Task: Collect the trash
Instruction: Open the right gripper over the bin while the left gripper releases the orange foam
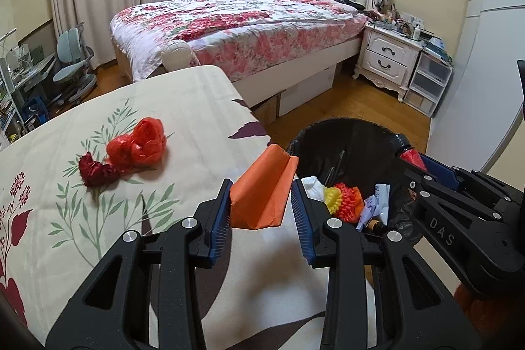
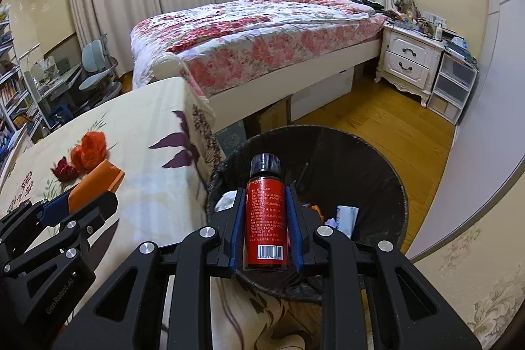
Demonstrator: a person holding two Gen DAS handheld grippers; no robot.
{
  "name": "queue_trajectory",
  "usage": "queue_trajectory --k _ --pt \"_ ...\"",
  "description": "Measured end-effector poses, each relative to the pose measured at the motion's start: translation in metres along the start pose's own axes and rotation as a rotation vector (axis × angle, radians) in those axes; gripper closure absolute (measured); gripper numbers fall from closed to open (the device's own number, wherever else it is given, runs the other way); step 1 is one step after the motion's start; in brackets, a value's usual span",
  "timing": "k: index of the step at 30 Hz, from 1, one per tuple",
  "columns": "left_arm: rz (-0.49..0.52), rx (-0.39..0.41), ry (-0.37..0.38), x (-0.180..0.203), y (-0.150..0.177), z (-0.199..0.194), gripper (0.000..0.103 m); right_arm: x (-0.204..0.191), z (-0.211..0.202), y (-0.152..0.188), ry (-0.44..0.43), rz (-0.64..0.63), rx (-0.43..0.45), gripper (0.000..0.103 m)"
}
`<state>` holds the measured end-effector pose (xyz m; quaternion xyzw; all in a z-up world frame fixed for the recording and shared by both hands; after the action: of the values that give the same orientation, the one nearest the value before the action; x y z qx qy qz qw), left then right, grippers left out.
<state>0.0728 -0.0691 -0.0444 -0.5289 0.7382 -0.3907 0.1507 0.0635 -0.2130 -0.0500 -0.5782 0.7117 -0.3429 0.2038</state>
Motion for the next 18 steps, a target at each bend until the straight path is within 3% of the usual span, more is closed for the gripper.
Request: queue_trajectory --k 18 --pt "0.035 -0.036 0.007 0.025 -0.026 0.062 0.068 0.031 0.042 -0.016 0.068 0.075 -0.016 0.078"
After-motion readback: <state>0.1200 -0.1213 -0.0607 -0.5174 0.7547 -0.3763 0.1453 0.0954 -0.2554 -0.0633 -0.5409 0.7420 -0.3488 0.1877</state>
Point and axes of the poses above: each gripper's, at about its wrist camera, not at the fingertips, and z roughly the way its jaws point, x to its right, y to its underside, the point moved 2 cm from there along z, roughly the way its jaws point, and after that the axes turned 15 degrees about y, right-handed, at the moved point
